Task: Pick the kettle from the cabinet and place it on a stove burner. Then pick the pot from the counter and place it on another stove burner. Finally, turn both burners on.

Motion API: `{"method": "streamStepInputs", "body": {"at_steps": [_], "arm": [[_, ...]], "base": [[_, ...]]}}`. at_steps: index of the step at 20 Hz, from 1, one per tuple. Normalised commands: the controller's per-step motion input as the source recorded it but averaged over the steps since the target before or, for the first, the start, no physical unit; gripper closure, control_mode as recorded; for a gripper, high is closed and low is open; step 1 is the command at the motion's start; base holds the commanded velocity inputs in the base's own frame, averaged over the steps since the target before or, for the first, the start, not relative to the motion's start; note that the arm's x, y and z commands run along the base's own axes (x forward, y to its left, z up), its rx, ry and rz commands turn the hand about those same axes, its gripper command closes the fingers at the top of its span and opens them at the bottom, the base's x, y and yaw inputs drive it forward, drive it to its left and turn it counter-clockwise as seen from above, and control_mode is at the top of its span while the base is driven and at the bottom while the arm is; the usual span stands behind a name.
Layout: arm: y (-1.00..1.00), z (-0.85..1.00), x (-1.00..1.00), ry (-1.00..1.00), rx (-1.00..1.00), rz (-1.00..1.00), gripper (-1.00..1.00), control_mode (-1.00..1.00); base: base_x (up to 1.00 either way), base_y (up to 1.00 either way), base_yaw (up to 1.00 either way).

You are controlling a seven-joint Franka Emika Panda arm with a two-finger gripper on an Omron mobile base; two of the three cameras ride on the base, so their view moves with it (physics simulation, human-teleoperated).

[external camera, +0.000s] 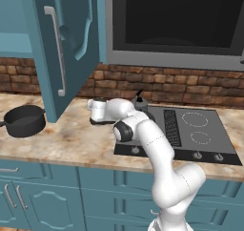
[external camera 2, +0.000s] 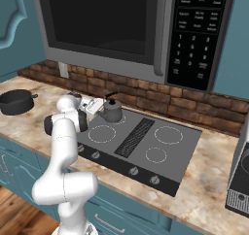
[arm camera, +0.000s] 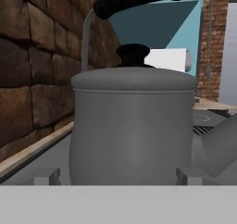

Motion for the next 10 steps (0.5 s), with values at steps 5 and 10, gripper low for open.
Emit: {"method": "streamStepInputs", "body": {"at_steps": [5,10], "arm": [[-0.16,-0.31,-0.13,-0.05,0.01,0.01,-1.0,-1.0],[-0.23,-0.32,-0.08,-0.07,0.02,0.01,-1.0,-1.0]], "base": [[0.0,0.0,0.0],[0.0,0.0,0.0]]}}
